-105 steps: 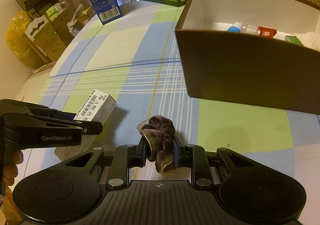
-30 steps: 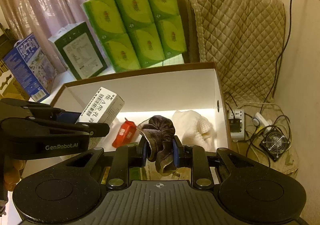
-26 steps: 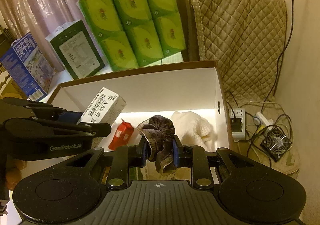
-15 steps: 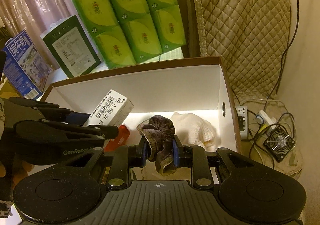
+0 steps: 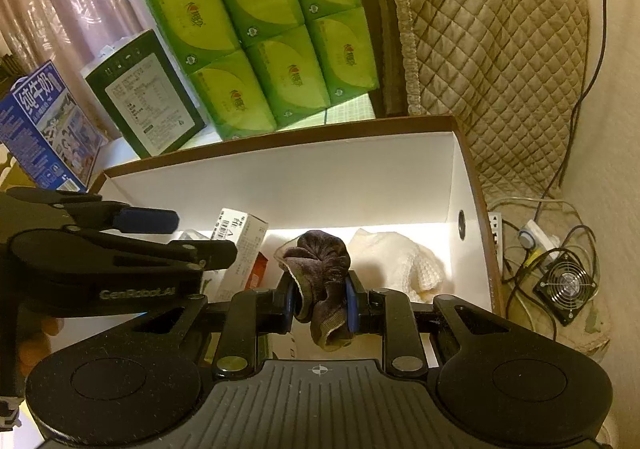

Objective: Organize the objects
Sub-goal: 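Lower the medicine box and scrunchie into the box and open both tools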

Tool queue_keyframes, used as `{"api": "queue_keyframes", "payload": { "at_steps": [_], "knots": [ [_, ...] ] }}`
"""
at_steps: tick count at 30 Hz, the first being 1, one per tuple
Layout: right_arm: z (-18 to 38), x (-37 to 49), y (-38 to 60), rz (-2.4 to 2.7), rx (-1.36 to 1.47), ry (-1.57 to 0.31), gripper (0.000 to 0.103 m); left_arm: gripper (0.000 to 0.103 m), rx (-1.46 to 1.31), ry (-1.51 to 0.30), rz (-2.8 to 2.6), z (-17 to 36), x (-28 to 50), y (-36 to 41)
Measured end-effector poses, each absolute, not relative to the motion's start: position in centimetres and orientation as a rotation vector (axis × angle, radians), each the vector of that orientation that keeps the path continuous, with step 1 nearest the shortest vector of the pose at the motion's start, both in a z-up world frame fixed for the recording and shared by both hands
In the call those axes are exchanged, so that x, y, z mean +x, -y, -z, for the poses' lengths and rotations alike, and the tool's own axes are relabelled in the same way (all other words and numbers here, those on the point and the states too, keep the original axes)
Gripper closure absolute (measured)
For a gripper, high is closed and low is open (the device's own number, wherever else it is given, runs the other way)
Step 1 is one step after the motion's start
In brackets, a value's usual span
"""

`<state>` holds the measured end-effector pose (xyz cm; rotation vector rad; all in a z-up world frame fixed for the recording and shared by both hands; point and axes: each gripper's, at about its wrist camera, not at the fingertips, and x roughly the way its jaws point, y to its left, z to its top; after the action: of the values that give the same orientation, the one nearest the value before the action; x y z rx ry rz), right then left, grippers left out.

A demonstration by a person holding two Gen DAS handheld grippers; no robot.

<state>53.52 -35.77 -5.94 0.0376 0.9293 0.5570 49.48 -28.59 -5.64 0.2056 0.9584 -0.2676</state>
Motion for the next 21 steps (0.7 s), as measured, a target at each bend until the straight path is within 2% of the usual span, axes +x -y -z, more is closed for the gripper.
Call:
{"api": "queue_keyframes", "payload": {
  "at_steps": [8,10,12,17,21],
  "knots": [
    [5.5,53.7,34.7,-0.585,0.051,-0.891,0.081,0.031,0.181,-0.942,0.227,4.6,48.5,26.8],
    [5.3,53.7,34.5,-0.600,0.057,-0.873,0.071,0.029,0.172,-0.936,0.217,4.4,48.2,26.4],
    [5.2,53.7,34.2,-0.583,0.049,-0.848,0.057,0.028,0.167,-0.933,0.209,4.2,48.0,26.0],
    [5.0,53.6,34.5,-0.597,0.065,-0.813,0.044,0.020,0.150,-0.913,0.190,3.3,47.2,25.1],
    [4.9,53.0,34.9,-0.595,0.062,-0.822,0.039,0.015,0.137,-0.903,0.180,2.7,46.7,24.8]
  ]
}}
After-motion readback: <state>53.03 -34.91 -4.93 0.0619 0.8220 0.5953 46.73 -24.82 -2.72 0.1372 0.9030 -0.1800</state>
